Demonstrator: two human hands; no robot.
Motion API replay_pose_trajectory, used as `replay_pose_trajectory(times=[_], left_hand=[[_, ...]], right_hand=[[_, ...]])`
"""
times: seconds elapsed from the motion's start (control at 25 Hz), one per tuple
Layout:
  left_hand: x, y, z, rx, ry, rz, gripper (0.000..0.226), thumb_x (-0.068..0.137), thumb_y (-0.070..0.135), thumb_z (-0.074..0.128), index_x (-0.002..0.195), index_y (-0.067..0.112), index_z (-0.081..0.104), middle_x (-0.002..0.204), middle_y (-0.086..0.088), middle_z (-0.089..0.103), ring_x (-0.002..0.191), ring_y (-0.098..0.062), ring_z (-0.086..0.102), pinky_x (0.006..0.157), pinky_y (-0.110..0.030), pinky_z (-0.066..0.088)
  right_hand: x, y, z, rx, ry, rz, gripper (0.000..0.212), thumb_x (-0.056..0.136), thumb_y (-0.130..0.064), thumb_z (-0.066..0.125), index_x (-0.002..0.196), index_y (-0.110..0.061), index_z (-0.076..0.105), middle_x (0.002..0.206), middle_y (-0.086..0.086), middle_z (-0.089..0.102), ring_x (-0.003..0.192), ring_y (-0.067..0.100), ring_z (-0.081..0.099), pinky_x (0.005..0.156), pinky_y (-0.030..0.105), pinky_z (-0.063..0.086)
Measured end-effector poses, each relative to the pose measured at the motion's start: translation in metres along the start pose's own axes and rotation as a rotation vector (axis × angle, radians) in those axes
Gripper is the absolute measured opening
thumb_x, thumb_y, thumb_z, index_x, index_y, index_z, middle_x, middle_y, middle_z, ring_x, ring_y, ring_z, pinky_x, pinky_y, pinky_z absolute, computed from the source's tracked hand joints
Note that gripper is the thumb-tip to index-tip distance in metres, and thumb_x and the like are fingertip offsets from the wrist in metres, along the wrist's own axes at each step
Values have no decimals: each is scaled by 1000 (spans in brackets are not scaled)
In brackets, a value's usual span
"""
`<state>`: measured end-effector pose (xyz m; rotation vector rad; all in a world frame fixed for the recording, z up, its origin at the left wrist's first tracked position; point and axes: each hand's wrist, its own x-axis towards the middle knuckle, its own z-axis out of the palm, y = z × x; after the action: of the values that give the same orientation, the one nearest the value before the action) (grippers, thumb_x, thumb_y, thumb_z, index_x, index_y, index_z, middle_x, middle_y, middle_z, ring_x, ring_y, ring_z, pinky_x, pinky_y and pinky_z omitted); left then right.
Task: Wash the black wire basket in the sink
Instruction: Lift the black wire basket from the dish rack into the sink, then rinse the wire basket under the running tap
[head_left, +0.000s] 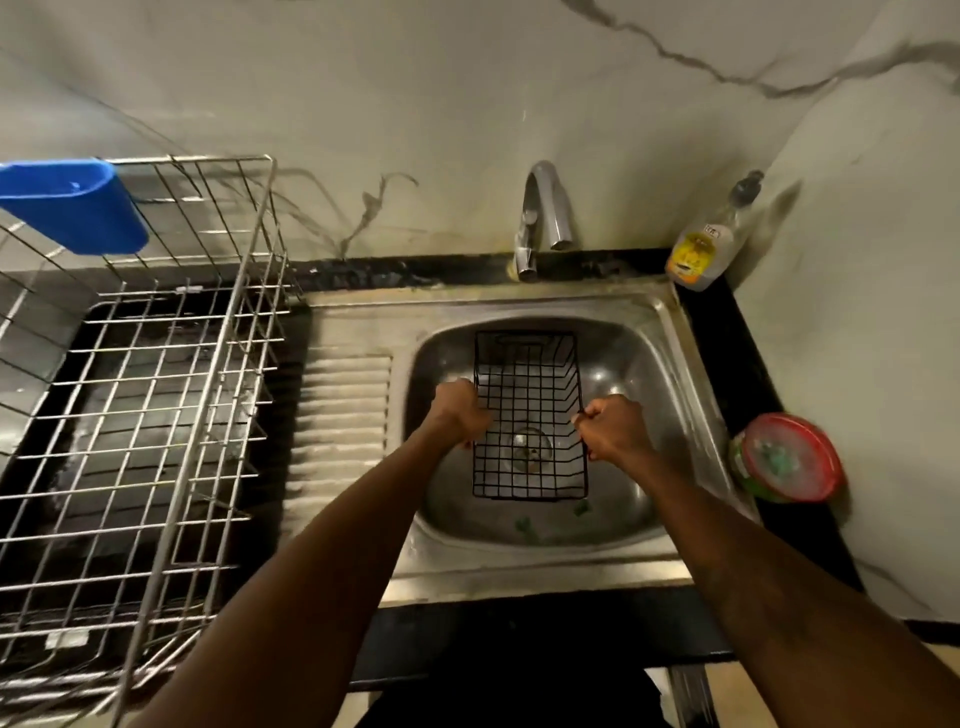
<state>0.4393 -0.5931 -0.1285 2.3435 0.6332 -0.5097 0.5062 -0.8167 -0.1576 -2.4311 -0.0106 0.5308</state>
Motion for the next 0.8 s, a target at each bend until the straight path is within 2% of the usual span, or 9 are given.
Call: replay_pose_trajectory(times=[0.08, 0.2, 0.28, 0.36, 0.44, 0.56, 0.64, 0.72, 0.8], left_hand=[[12, -6, 23, -10, -5, -35, 9, 88, 12, 66, 95, 8, 63, 87, -2, 61, 73, -11, 61, 57, -14, 50], [23, -9, 51, -30, -38, -85, 11, 86, 9, 68, 96, 8, 62, 100, -9, 65, 84, -22, 69, 74, -32, 61], [27, -10, 60, -5, -57, -89, 6, 86, 6, 65, 90, 9, 62, 98, -10, 67, 84, -23, 70, 76, -35, 62], [31, -13, 65, 39, -66, -79, 7, 86, 7, 62, 82, 12, 61, 90, -6, 68, 81, -19, 68, 78, -31, 61], [31, -12, 65, 80, -60, -70, 21, 89, 7, 60, 73, 18, 53, 79, -1, 61, 71, -12, 60, 67, -21, 56], [41, -17, 71, 28, -54, -116, 18, 87, 2, 63, 82, 16, 53, 83, 0, 57, 66, -7, 52, 50, -12, 44], [42, -17, 73, 16, -36, -154, 10, 85, 8, 65, 87, 13, 57, 88, -2, 61, 68, -8, 55, 53, -15, 50], [41, -12, 71, 37, 19, -201, 15, 84, 23, 68, 85, 13, 57, 86, -1, 61, 71, -14, 58, 63, -28, 56], [49, 0, 58, 48, 170, -180, 25, 88, 40, 66, 86, 17, 55, 79, 4, 56, 72, -15, 54, 66, -29, 49]], right_hand=[[11, 20, 11, -36, -37, 9, 19, 87, -20, 71, 72, -10, 70, 63, 5, 69, 53, 20, 70, 55, 42, 63], [23, 45, 21, -123, -72, 11, 21, 86, -25, 69, 72, -9, 69, 62, 4, 68, 58, 21, 69, 62, 41, 62], [26, 50, 23, -168, -81, 17, 21, 87, -27, 68, 76, -8, 70, 68, 6, 70, 66, 22, 68, 68, 37, 60], [29, 52, 27, -177, -87, 11, 22, 88, -27, 67, 78, -8, 70, 73, 7, 71, 72, 23, 67, 70, 35, 58], [32, 54, 32, -178, -98, -7, 21, 88, -26, 67, 78, -8, 70, 73, 7, 71, 72, 23, 67, 69, 36, 58], [34, 56, 38, -188, -121, -20, 17, 87, -25, 67, 78, -11, 69, 74, 5, 71, 72, 22, 67, 68, 36, 58], [37, 56, 36, -184, -117, -3, 20, 85, -29, 70, 74, -12, 67, 71, 3, 69, 69, 20, 66, 65, 31, 55], [39, 54, 30, -191, -92, 9, 34, 84, -42, 73, 68, -14, 64, 65, 1, 65, 63, 18, 63, 61, 28, 50], [41, 44, 19, -189, -4, -25, 42, 85, -54, 71, 71, -15, 63, 67, -3, 63, 62, 15, 59, 61, 27, 48]])
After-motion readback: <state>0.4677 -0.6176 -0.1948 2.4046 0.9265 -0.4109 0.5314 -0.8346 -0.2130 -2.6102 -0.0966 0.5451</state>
